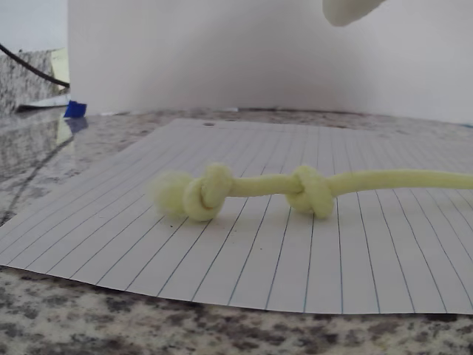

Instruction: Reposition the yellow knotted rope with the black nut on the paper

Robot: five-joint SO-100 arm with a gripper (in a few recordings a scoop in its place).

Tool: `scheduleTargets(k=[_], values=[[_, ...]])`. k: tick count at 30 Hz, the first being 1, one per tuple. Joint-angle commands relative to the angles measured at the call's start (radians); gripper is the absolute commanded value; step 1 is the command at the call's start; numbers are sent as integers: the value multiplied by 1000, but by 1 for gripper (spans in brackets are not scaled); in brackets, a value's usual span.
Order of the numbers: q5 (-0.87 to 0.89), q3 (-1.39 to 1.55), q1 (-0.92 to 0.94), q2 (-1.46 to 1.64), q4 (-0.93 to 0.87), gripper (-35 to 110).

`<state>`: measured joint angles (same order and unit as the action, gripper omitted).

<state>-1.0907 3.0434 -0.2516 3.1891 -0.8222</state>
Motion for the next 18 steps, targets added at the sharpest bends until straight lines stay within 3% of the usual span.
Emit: scheduleTargets(k=[1,8,13,18], values=[[0,-35,43,-11,-37,60],[-235,-161,175,-153,-109,56],[-339,-396,250,-434,-225,54],[-443,-566,339,-693,-224,53]])
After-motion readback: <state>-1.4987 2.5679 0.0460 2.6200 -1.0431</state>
